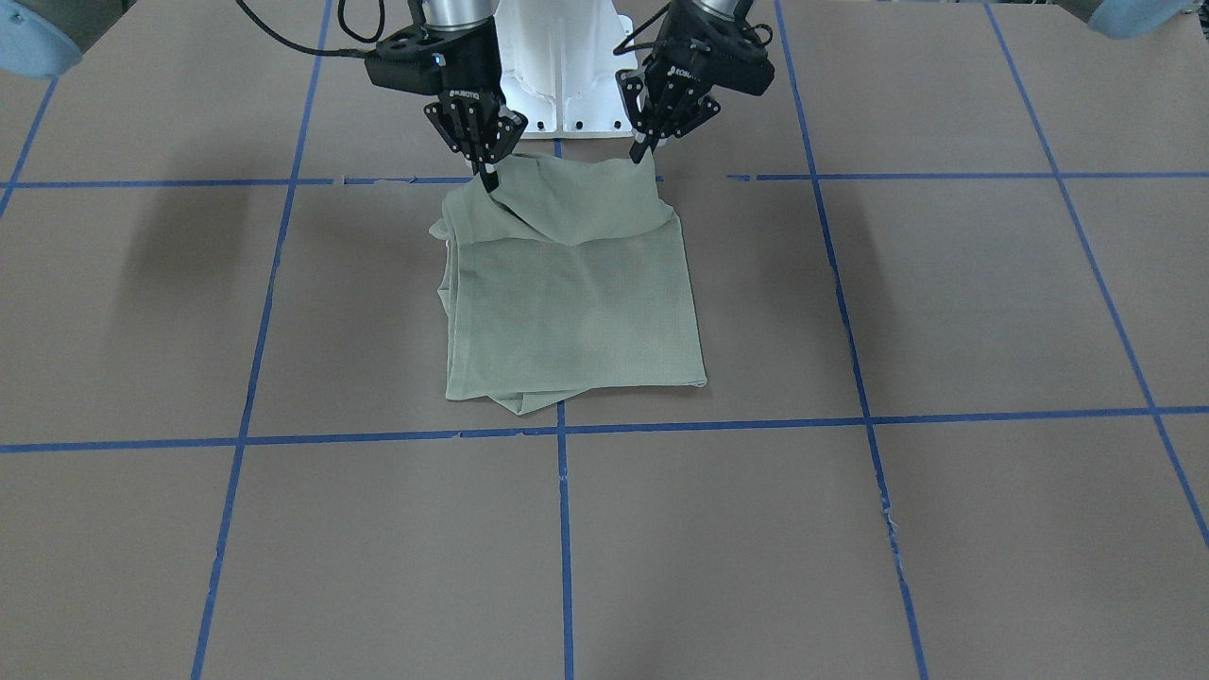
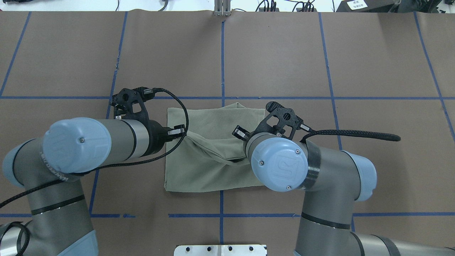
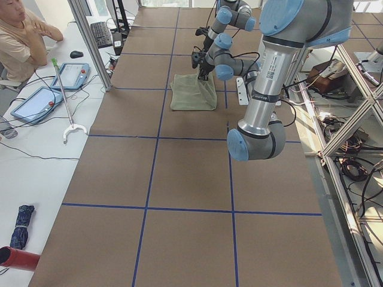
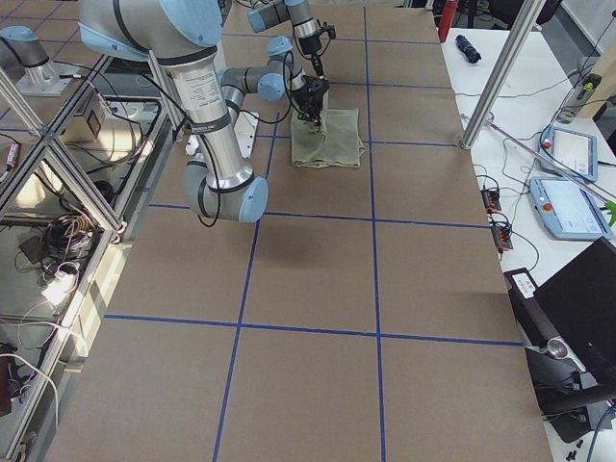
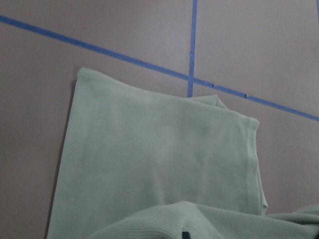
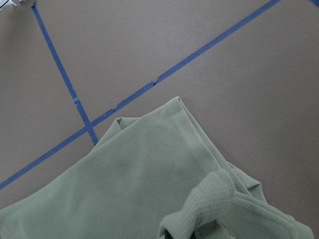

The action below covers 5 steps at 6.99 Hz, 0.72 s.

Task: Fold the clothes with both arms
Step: 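Lift the near edge with both grippers and fold it away from the robot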

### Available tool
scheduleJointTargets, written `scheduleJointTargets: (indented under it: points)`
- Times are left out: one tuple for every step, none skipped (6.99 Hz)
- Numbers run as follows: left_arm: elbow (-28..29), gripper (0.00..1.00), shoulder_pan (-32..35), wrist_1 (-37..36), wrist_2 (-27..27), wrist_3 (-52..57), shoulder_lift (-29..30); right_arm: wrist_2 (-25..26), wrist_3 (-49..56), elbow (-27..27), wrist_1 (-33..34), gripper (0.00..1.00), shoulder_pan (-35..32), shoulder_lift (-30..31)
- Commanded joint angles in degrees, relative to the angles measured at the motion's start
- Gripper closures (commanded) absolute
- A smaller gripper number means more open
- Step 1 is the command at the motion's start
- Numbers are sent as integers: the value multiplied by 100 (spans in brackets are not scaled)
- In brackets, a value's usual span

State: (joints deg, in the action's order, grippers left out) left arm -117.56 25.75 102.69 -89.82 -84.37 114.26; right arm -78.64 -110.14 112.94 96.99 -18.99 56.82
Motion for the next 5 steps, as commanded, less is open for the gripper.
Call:
scheduleJointTargets:
  points:
    - [765, 100, 298, 381, 8, 306, 79, -72, 72, -752, -84, 100, -218, -371]
    - [1231, 100, 316, 784, 17, 324, 175, -150, 81, -1000, -84, 100, -280, -478]
    - [1575, 100, 316, 979, 35, 333, 245, -151, 90, -1176, -93, 100, -315, -583]
    - [1717, 100, 316, 1095, 43, 342, 272, -169, 98, -1273, -93, 100, -359, -610]
    - [1754, 100, 308, 1096, 44, 342, 272, -264, 159, -1422, -162, 100, -429, -654]
